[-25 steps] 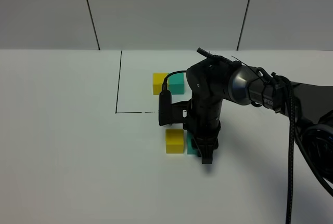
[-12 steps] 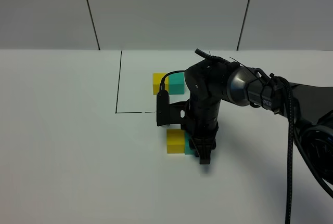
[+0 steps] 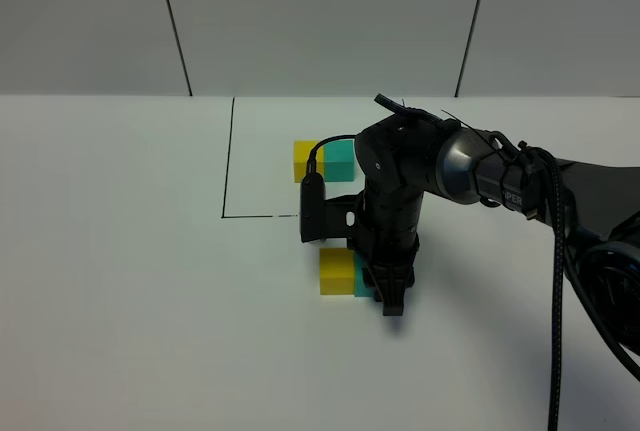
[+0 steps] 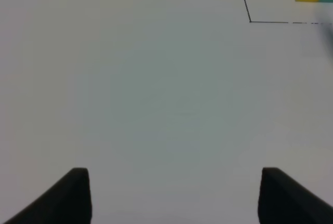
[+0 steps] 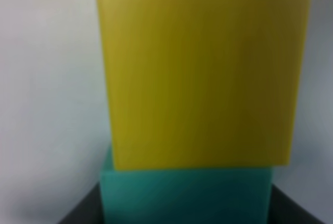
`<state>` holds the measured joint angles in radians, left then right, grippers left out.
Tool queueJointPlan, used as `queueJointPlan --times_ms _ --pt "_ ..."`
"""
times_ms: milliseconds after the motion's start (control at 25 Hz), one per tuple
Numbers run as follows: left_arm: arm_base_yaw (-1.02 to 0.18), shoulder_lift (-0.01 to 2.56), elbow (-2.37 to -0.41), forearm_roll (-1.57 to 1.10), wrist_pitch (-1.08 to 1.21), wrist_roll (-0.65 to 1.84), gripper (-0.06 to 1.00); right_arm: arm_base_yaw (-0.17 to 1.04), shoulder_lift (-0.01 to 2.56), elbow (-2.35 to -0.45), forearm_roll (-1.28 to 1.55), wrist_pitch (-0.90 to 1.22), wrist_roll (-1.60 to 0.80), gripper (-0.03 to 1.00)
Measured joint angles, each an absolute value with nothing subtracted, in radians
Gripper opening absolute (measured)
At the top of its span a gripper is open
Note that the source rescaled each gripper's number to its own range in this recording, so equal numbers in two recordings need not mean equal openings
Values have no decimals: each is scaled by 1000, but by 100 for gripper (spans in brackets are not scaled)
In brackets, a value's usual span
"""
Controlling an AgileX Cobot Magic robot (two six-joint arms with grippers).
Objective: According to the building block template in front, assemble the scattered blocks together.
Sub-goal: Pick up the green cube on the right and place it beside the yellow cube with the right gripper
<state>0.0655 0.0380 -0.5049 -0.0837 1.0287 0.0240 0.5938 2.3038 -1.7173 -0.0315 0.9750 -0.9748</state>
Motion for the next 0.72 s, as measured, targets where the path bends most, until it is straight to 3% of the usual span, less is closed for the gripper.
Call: queueJointPlan --times_ms 320,360,520,560,640,720 --pt "65 38 -505 -84 1029 24 47 594 2305 -1717 0 961 -975 5" --pt "65 38 -505 -84 1029 24 47 594 2305 -1717 0 950 -975 14" --pt "65 38 -505 -84 1029 24 47 594 2305 -1722 19 923 -975 77" --pt "65 38 -505 -84 1029 24 47 594 2305 -1723 21 923 -975 88" --pt "65 38 -505 -84 1029 24 47 594 2305 -1723 22 920 -975 98" --pt "65 38 -505 -84 1029 24 47 598 2305 -1724 23 920 -974 100"
